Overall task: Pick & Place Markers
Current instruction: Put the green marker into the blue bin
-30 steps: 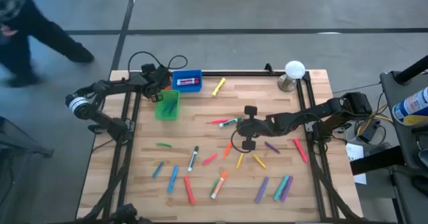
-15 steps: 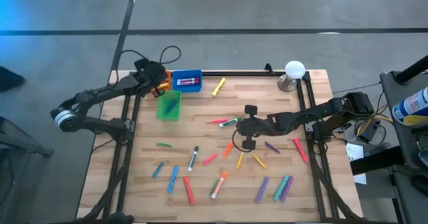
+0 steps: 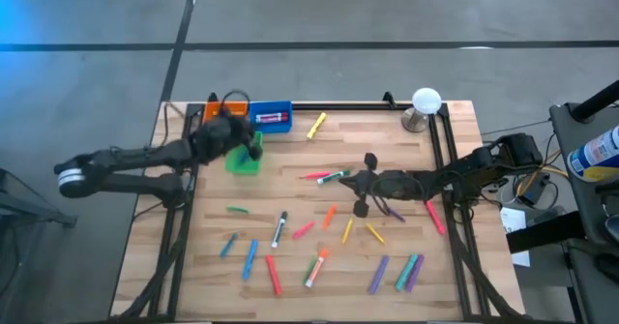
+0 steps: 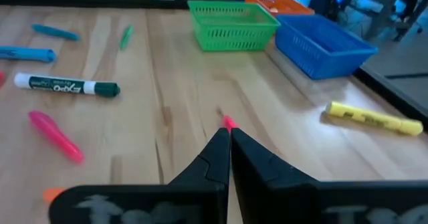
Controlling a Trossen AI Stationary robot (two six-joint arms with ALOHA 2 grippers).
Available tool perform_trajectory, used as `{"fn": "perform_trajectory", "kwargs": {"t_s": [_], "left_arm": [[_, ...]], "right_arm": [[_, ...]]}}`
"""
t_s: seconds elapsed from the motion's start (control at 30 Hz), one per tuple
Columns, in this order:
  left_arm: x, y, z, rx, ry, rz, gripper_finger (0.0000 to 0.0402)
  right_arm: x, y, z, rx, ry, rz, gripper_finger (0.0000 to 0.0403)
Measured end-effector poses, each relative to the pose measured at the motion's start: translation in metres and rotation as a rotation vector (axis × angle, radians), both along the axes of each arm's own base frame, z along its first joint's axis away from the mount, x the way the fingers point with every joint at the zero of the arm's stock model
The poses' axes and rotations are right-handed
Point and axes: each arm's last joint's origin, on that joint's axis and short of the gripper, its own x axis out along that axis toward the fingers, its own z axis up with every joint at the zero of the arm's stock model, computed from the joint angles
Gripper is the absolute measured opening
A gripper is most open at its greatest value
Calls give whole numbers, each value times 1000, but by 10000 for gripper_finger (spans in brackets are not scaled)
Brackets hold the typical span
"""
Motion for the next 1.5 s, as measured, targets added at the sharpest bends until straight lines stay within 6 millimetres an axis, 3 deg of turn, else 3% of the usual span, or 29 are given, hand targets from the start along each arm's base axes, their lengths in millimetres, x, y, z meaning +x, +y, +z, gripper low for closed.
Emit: {"fn": "perform_trajectory", "kwargs": {"t_s": [0.1, 0.23, 0.4, 0.7, 1.03, 1.3, 1.5], "left_arm": [[1, -18, -20, 18, -187, -166, 0], [-12, -32, -47, 8, -373, -296, 0], [-30, -38, -69, -10, -411, -300, 0], [-29, -37, -71, -28, -390, -299, 0], [-29, -37, -73, -34, -376, -299, 0], [-29, -37, -75, -38, -359, -298, 0], [-29, -37, -77, -46, -341, -297, 0]], "right_arm": [[-1, 0, -1, 25, 1, -10, 9], [2, 0, 1, 44, -12, -17, 15], [9, 0, 4, 51, 73, -29, 49], [19, -1, 15, 59, 353, -64, 121], [28, -19, 29, 97, 421, 54, 161], [27, -38, 25, 105, 449, 71, 190], [29, -55, 9, 57, 534, 67, 213]]}}
